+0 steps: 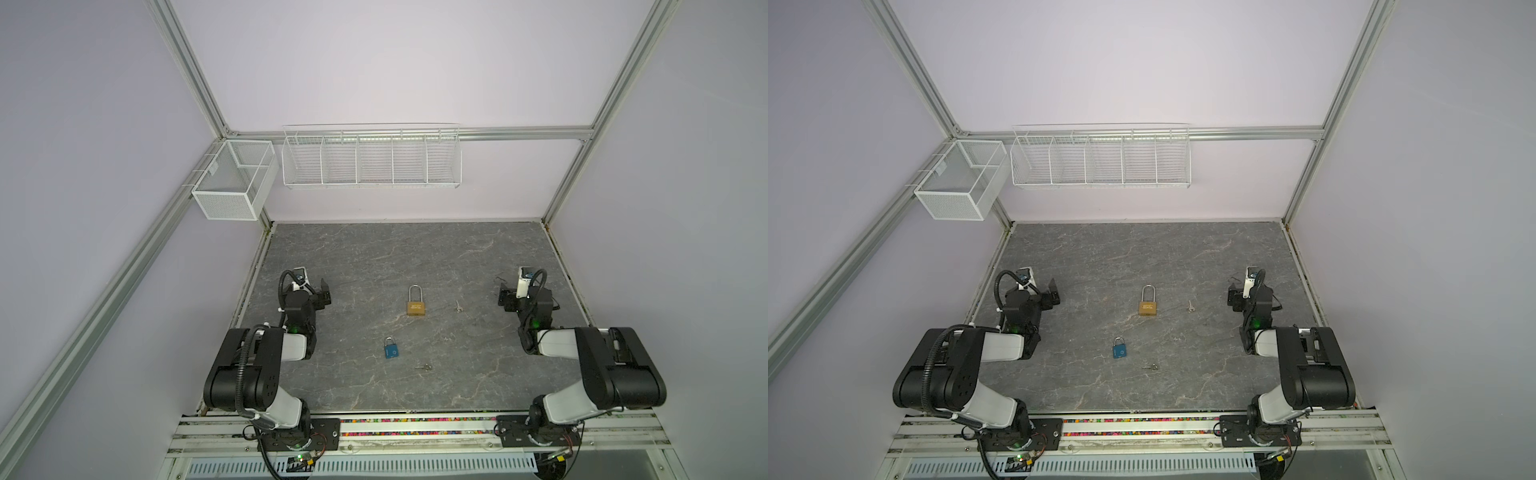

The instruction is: Unlock with the key

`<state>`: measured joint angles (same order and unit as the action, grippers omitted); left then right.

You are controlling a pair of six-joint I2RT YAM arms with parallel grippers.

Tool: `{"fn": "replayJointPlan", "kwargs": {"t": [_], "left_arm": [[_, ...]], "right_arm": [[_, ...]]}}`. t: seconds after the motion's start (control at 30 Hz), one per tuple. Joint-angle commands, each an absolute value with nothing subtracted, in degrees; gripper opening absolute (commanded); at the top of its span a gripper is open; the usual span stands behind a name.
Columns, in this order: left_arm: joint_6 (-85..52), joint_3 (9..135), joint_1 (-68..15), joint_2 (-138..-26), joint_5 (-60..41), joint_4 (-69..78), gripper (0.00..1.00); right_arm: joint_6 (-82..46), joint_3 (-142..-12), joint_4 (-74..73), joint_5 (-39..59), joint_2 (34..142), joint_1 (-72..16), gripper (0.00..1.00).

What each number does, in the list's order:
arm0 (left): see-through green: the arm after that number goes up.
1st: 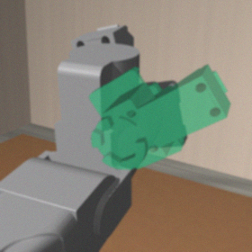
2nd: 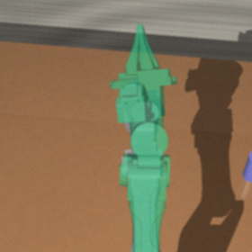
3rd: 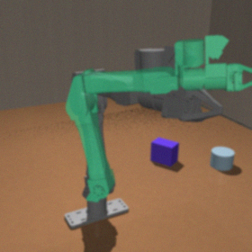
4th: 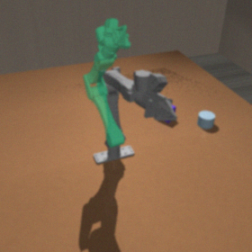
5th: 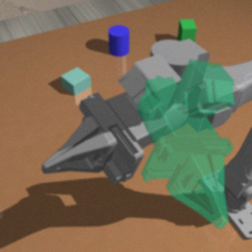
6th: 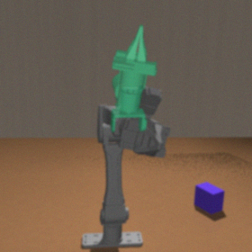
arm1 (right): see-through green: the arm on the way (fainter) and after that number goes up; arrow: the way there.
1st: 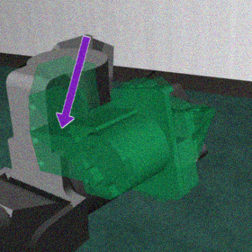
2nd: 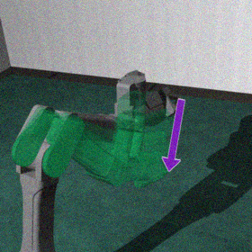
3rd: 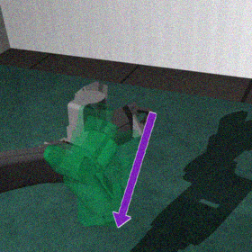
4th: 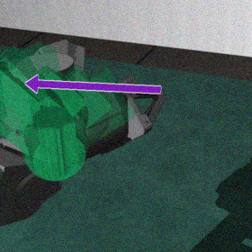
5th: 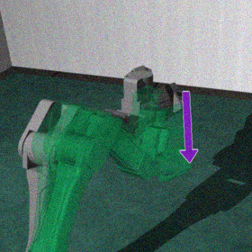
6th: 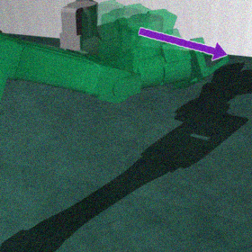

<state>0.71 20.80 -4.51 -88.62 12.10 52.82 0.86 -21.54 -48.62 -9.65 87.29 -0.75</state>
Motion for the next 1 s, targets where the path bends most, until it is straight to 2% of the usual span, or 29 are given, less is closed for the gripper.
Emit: {"fn": "replayJointPlan", "kwargs": {"t": [0.0,0.97], "left_arm": [[0.29,22.22,-3.99,-88.86,11.6,52.34,0.99],[0.35,22.17,-4.0,-88.9,11.67,52.41,0.99]], "right_arm": [[1.0,-22.21,-48.69,-10.37,87.28,-0.93,0.88],[1.26,-22.0,-49.33,-10.66,87.19,-1.08,0.88]]}}
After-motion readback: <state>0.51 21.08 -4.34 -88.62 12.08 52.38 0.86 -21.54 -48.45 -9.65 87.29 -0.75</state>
